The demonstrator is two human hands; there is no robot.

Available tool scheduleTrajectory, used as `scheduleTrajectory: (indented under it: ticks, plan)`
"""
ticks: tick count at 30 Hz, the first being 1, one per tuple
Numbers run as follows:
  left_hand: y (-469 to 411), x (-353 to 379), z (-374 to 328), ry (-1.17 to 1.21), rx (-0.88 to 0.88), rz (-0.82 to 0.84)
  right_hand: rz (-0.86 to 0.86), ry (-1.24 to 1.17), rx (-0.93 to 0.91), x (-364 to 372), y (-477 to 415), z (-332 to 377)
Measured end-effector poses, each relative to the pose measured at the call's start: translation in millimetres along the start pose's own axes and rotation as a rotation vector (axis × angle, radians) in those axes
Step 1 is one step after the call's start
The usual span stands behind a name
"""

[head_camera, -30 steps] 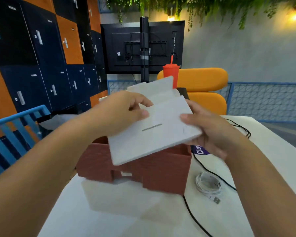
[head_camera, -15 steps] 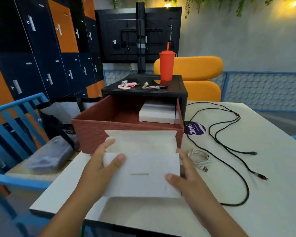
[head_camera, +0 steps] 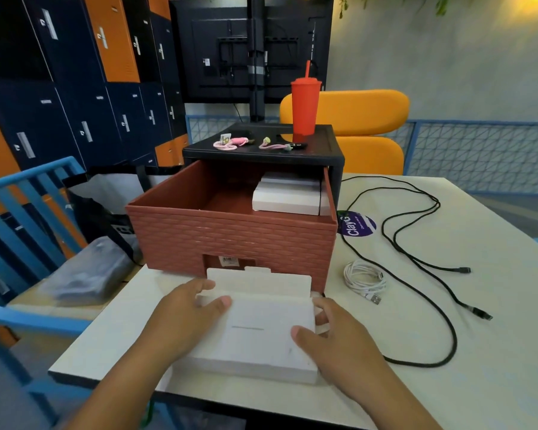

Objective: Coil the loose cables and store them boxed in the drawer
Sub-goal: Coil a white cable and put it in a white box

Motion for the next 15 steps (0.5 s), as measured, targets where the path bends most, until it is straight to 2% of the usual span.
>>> scheduleTrajectory:
  ticks: [3,9,12,15]
  plan:
    - [4,-12,-16,-0.079,0.097,-0.149,-0.072,-0.011,0.006,-14,-7,2]
    - [5,-39,-71,-0.066,0.502,-0.410,-0.421,-0.088,-0.118,-83,-44,33]
    - [-4,-41,-100,-0.135,0.661,-0.413,-0.470,-0.042,-0.215,-103,-79,52]
    - [-20,-28,-123,-0.273,0.735,-0.275,-0.486,0.045,-0.280,-115,-122,61]
Point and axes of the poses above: each hand's wrist, its own y-axis away from the middle knuckle, its own x-axis out of the palm, z = x × y, the point moved 5 cm from there along -y, towards the middle knuckle, and after that the axes turned 8 degrees about -x, right-handed, at the moved point
